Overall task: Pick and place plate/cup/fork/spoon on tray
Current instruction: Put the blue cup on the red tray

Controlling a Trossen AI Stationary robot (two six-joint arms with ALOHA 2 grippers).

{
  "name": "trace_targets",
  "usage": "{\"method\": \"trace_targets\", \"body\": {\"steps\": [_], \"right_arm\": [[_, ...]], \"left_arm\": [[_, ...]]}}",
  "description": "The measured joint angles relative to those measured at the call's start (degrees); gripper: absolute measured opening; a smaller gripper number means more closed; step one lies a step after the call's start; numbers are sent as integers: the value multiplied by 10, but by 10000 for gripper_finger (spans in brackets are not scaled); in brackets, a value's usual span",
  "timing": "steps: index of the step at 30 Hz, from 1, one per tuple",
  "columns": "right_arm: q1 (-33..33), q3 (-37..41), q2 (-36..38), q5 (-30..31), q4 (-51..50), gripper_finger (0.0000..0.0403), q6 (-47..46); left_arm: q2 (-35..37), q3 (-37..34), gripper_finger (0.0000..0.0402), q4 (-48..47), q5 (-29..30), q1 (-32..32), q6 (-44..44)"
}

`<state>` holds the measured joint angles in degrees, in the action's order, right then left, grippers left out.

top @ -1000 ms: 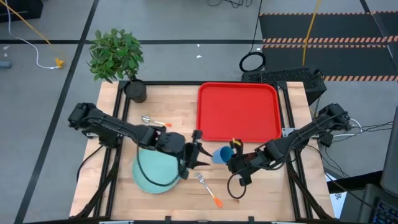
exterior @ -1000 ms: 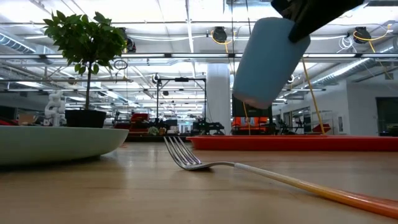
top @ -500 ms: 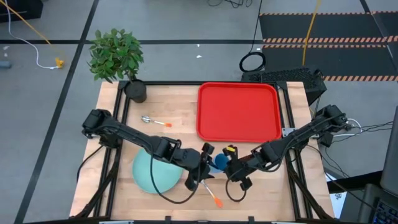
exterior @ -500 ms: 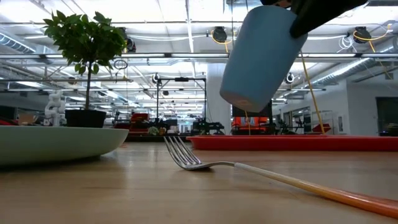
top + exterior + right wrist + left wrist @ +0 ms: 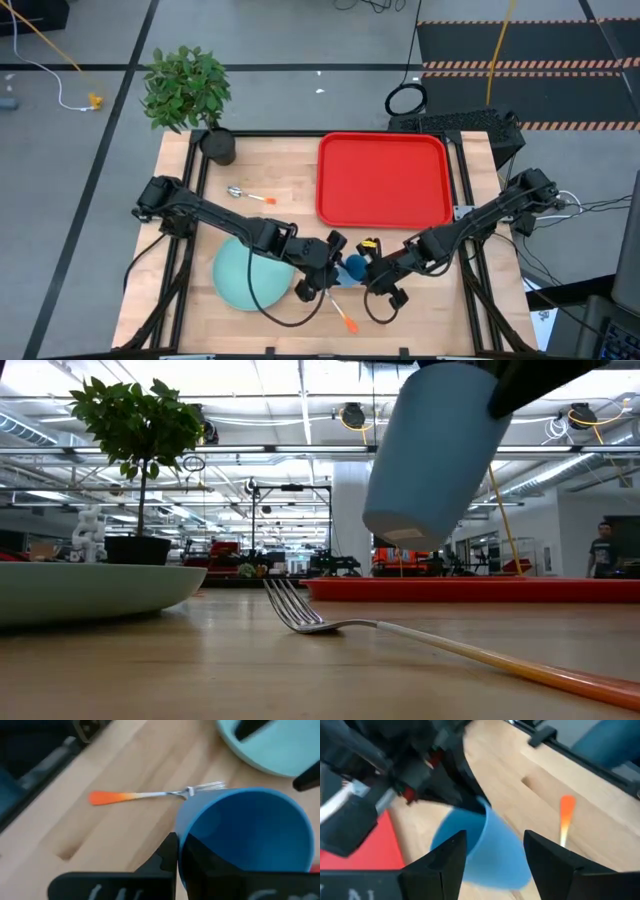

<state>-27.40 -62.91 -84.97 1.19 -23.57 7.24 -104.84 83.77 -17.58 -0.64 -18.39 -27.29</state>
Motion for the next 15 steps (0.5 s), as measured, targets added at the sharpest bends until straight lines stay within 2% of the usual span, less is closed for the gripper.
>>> {"method": "trace_targets", "body": {"steps": [4, 9, 15], "right_arm": [[0, 2, 0, -26, 15, 0, 6], [0, 3, 0, -87, 42, 0, 25], [1, 3, 0, -91, 41, 0, 36]], "left_arm": [[0, 0, 167, -2, -4, 0, -14], [0, 0, 151, 8, -4, 0, -27], [0, 0, 150, 13, -18, 0, -30]]}}
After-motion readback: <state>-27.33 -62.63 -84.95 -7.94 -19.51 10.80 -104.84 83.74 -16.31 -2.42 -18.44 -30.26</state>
